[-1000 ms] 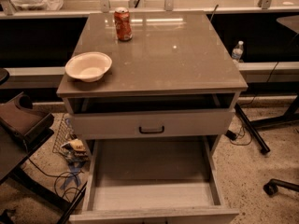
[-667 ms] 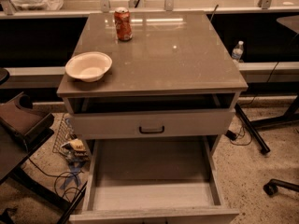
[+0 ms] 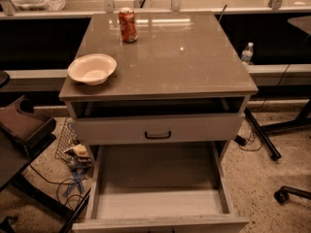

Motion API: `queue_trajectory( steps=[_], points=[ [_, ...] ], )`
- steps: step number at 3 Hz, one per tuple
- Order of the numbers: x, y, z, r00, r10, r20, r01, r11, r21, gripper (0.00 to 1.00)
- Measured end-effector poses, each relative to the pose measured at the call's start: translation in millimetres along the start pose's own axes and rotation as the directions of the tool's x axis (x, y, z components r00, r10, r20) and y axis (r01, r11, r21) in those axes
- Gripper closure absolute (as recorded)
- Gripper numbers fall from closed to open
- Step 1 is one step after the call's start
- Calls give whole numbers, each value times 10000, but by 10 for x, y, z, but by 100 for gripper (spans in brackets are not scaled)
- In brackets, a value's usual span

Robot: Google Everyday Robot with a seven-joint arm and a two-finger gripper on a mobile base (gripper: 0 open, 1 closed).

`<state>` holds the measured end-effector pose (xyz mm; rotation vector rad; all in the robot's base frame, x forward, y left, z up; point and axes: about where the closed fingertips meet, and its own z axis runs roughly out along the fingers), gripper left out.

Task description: Close middle drawer

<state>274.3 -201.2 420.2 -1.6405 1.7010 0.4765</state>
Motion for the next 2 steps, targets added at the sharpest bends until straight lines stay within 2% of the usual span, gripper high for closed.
queue_trajectory(
  steps=[1, 2],
  points=[
    [36, -215, 418, 9995, -72, 305, 74, 9999, -77, 100],
    [-2, -521, 646, 9984, -357, 433, 354, 9993, 75, 100]
  ],
)
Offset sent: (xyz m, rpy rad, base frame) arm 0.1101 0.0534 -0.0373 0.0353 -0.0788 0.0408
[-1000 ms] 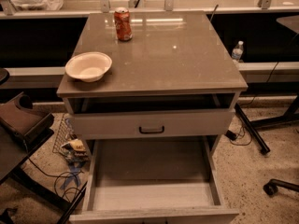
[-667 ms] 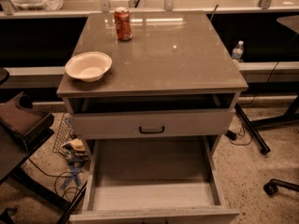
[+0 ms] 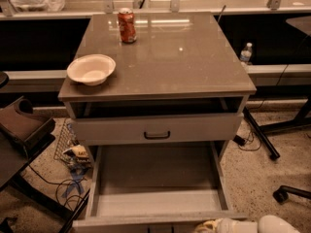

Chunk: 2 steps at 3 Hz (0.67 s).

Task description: Close middle drawer

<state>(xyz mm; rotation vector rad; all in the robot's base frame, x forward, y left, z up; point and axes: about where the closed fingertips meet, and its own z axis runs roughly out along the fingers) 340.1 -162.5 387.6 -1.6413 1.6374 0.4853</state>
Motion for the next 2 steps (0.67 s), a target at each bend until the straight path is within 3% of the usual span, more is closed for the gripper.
queue_trajectory(
  steps=[1, 2],
  points=[
    [-2, 4, 1, 10000, -7, 2, 7, 10000, 3, 100],
    [-73, -278, 27, 9989, -397, -232, 400, 9991, 132, 100]
  ],
)
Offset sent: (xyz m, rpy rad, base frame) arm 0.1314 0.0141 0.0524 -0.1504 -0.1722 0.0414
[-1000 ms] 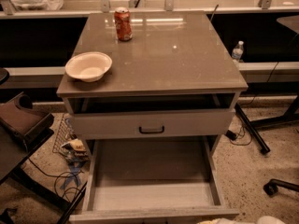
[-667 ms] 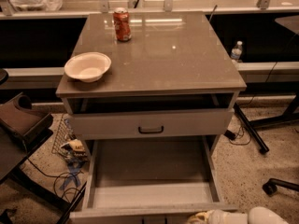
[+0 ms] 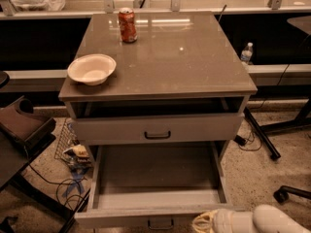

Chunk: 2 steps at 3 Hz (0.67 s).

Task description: Close middle drawer

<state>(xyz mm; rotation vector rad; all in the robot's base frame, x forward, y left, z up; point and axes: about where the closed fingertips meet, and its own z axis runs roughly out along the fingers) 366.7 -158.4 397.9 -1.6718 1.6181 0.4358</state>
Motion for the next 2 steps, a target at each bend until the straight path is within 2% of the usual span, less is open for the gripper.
queue_trajectory(
  steps=[1, 2],
  points=[
    [-37, -171, 22, 9995, -262, -158, 263, 9996, 77, 100],
    [-78, -547, 133, 9973, -667, -310, 671, 9977, 130, 100]
  ],
)
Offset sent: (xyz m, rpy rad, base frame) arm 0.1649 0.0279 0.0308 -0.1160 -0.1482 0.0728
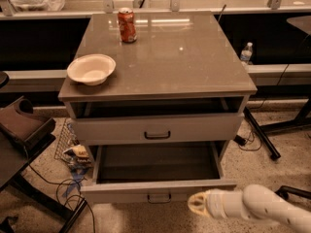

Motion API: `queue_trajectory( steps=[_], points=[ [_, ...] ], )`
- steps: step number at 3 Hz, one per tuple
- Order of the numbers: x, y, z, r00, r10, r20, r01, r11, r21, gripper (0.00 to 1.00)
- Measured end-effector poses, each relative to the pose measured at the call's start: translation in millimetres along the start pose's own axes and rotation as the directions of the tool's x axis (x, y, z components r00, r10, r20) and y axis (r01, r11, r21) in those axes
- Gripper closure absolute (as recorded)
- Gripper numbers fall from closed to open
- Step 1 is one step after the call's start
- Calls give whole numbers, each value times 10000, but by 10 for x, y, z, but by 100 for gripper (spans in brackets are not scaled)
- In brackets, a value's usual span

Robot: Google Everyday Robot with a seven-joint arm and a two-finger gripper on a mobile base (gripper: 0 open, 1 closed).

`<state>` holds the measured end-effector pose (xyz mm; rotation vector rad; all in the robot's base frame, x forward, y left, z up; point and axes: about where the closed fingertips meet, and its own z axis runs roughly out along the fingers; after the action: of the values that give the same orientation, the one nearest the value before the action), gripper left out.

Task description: Close middle drawer

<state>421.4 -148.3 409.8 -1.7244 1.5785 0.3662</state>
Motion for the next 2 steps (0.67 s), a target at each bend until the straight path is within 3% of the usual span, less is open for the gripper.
queue_trajectory(
  steps=[1, 2],
  points=[
    [-25, -556, 254, 9985, -535, -140, 535, 9986, -35, 100],
    [-30, -557, 258, 9983, -556, -145, 556, 9984, -39, 100]
  ],
)
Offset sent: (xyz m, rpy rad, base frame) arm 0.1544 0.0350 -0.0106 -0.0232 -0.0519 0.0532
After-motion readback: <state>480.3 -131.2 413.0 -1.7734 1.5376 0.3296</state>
